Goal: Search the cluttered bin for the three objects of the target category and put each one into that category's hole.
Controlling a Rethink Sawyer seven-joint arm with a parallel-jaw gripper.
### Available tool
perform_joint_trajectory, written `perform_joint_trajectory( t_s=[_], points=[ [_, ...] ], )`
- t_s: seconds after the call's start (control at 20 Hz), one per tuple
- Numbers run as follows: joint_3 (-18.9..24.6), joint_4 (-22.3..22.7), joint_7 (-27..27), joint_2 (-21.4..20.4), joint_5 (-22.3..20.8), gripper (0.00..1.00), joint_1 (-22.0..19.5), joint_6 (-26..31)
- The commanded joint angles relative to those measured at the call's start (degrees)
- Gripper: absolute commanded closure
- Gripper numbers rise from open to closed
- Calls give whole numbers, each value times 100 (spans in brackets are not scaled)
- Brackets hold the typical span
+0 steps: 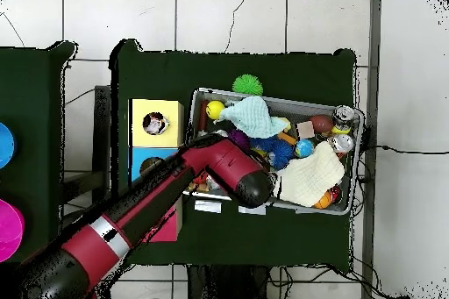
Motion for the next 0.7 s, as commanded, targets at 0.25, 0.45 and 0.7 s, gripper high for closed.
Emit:
perform_joint_trajectory(
  t_s=[0.25,0.45,0.7],
  points=[
    [920,-309,930,-10,964,100,138,1046],
    [943,-331,934,18,954,100,109,1047],
    [993,-375,829,10,950,100,66,1060]
  ],
)
